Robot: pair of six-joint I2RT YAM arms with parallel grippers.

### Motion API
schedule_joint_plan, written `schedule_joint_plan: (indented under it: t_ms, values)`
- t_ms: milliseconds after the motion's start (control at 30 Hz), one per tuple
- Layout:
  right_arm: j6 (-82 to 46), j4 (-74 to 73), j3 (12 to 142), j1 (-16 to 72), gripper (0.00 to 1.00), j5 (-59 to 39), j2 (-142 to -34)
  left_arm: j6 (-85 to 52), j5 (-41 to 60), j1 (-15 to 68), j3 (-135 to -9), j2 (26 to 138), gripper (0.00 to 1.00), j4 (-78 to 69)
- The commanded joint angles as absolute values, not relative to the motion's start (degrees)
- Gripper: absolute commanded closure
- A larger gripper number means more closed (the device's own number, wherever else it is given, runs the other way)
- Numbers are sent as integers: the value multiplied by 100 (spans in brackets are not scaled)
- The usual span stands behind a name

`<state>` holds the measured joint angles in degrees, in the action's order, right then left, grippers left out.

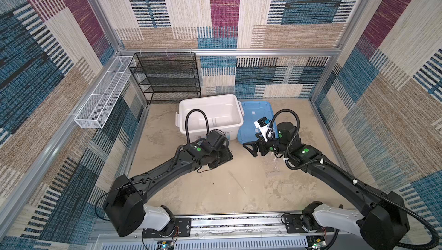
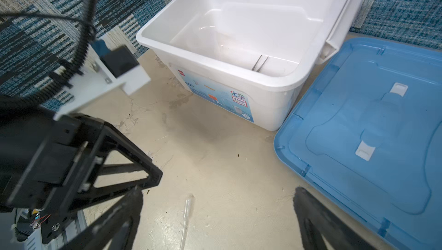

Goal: Organize the chemistry lab equipment

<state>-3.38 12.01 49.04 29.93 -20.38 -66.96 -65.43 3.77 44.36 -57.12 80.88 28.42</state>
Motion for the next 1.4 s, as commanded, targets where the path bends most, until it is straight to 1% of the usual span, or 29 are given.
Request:
schedule_joint_plan:
  t_ms: [0, 100, 200, 267, 333, 367, 400, 467, 600, 767, 867, 933, 1000, 1100, 1133, 1233, 1367]
  values:
    - [-352, 1247, 4872, 3000, 1, -2024, -6675, -7877, 481, 4557, -5325, 8324, 41, 1921]
    - [-377, 1314, 4961, 2999, 0, -2107, -6710, -8146, 247, 4709, -5309, 8462, 42, 2008]
    - [-352, 1367, 5027, 2998, 0, -2112, -6800, -8192, -7, 4764, -5501, 8660, 46, 2329]
    - [-344, 1334, 4991, 2997, 0, -2089, -6857, -8349, 93, 4761, -5492, 8851, 49, 2234]
    - [-343, 1343, 4991, 2998, 0, -2065, -6919, -8518, 351, 4762, -5508, 9091, 50, 2211]
    - [-347, 1368, 5000, 2997, 1, -2040, -6939, -8585, 460, 4763, -5571, 9229, 52, 2327]
    - [-352, 1395, 5001, 2999, 0, -2009, -6941, -8580, 531, 4777, -5602, 9334, 57, 2349]
    - [-352, 1373, 4982, 2997, 0, -1942, -6887, -8603, 531, 4810, -5614, 9437, 62, 2327]
    - [-301, 1301, 4896, 2997, 0, -1796, -6776, -8608, 448, 4823, -5684, 9578, 62, 2350]
    - [-260, 1318, 4869, 2997, 0, -1728, -6750, -8666, 657, 4825, -5696, 9824, 63, 2319]
    - [-241, 1313, 4852, 2997, 1, -1676, -6766, -8647, 697, 4840, -5704, 9929, 67, 2309]
    - [-246, 1302, 4837, 3000, 1, -1657, -6750, -8640, 662, 4842, -5700, 9942, 73, 2318]
    - [-246, 1279, 4808, 3000, 0, -1661, -6746, -8612, 671, 4836, -5678, 9941, 75, 2288]
    - [-251, 1257, 4781, 3000, 0, -1650, -6750, -8599, 712, 4843, -5677, 9959, 84, 2303]
    - [-246, 1254, 4780, 2997, 0, -1639, -6760, -8586, 709, 4839, -5671, 9957, 85, 2304]
    - [-255, 1213, 4772, 2998, 0, -1632, -6751, -8503, 628, 4843, -5720, 9899, 95, 2381]
    - [-279, 1085, 4720, 2997, 0, -1713, -6746, -8330, 524, 4835, -5776, 9753, 98, 2465]
